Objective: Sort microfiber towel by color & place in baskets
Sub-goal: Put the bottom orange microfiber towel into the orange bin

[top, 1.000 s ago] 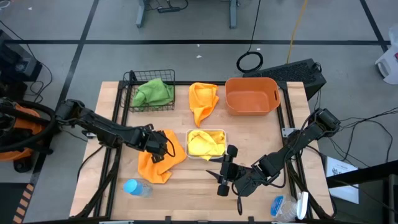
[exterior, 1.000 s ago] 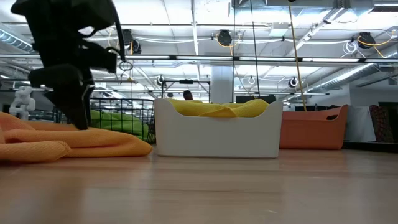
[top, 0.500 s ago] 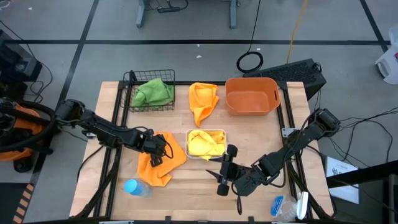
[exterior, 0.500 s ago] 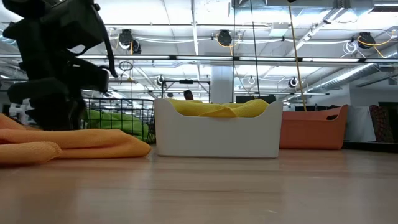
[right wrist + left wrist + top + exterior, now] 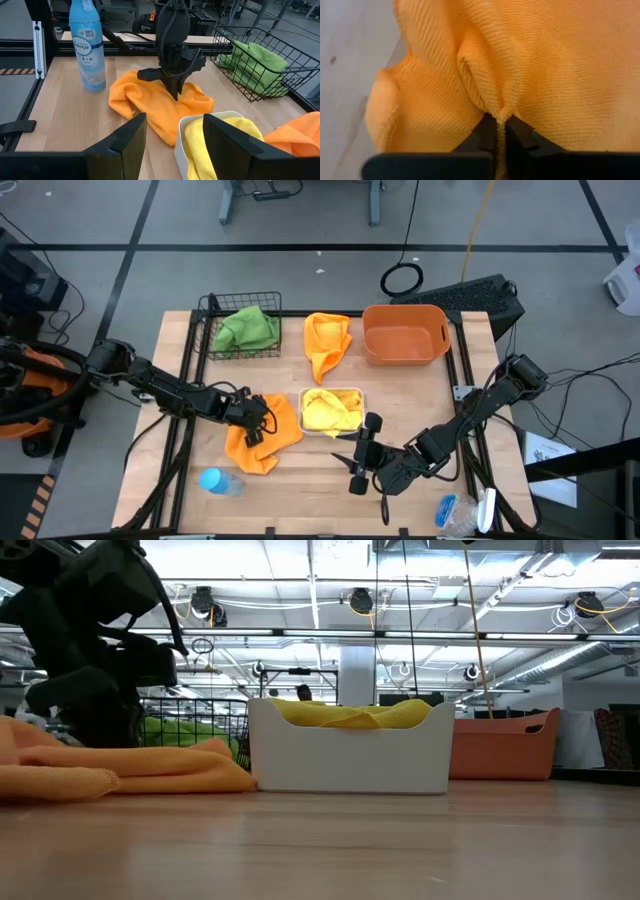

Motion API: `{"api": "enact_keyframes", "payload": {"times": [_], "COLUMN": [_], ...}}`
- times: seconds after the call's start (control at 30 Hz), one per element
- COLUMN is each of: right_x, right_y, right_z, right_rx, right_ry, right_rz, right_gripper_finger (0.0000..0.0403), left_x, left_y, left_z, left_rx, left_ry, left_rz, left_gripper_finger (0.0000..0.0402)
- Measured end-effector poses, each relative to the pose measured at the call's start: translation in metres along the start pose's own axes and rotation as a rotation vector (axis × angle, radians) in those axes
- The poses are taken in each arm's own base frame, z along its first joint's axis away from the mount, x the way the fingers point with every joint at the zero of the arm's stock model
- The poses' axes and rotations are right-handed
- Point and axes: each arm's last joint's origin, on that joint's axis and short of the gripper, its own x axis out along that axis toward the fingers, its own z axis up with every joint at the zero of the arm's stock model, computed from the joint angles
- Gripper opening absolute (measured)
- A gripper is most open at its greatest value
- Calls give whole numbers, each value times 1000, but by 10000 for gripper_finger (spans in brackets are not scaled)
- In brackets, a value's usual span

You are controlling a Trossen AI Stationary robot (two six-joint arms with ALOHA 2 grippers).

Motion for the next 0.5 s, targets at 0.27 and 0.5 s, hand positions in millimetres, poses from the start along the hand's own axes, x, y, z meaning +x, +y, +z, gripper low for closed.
{"api": "enact_keyframes", "payload": {"times": [0.27, 0.5], "right_x": [0, 11], "right_y": [0, 4], "right_z": [0, -5], "right_rx": [6, 4], "right_ry": [-4, -14], "right_rz": [1, -9], "right_gripper_finger": [187, 187], "left_x": [-19, -67], "left_y": [0, -1], "left_z": [8, 34], "left_rx": [72, 94], "left_ry": [-13, -174], "left_rz": [-18, -9], "left_gripper_finger": [10, 6]}}
